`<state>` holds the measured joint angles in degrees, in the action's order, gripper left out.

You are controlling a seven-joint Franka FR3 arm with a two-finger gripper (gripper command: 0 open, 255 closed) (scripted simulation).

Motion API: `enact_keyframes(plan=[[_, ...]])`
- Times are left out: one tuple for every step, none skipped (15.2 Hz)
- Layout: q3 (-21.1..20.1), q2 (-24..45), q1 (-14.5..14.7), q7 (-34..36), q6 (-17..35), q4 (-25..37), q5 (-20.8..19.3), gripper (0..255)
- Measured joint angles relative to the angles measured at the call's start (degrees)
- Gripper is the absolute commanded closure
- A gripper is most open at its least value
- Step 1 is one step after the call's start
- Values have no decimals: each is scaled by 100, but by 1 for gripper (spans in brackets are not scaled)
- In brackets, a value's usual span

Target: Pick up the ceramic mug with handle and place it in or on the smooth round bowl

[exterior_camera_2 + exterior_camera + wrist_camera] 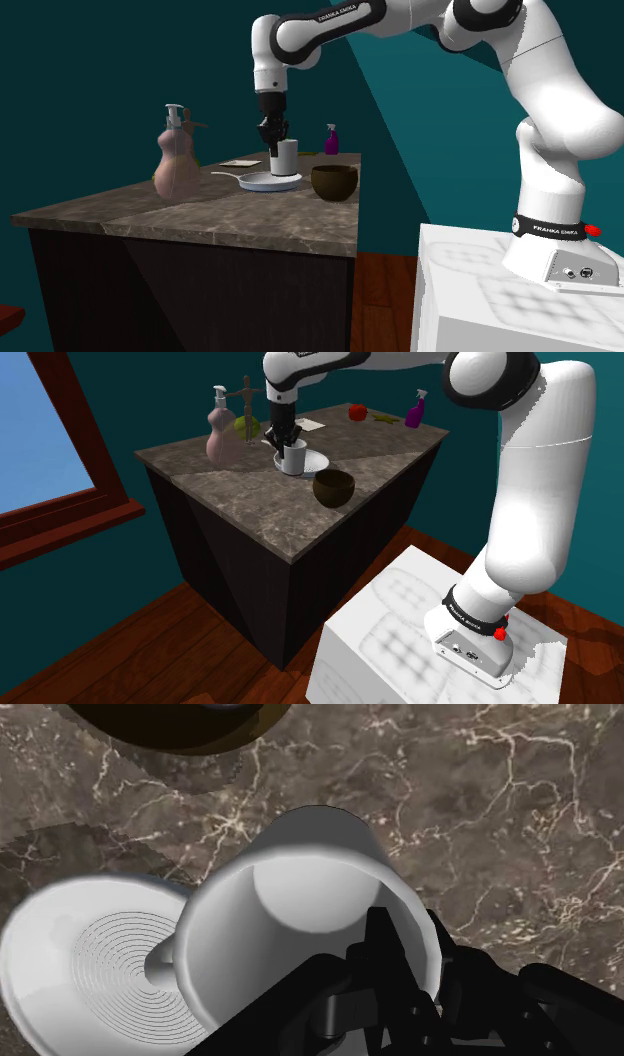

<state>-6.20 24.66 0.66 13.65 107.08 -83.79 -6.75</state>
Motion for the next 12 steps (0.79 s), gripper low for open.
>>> enact_keyframes(plan=[[-1, 0, 3, -5, -74, 75, 2, 255], [-4, -4, 9, -5, -149, 145, 4, 255], [-9, -44, 16, 0, -204, 158, 8, 255], [-11, -70, 16, -5, -261, 191, 13, 255], [-10, -60, 15, -17, -344, 285, 14, 255], [-10, -39, 20, -21, -429, 391, 14, 255], [-10, -27, 23, -28, -509, 483, 15, 255], [-8, -39, 15, -49, -590, 552, 19, 255], [-10, -49, 21, -47, -664, 617, 19, 255], [-10, -60, 21, -54, -721, 664, 22, 255], [-12, -58, 28, -55, -808, 753, 23, 255], [-13, -44, 31, -64, -905, 864, 24, 255]])
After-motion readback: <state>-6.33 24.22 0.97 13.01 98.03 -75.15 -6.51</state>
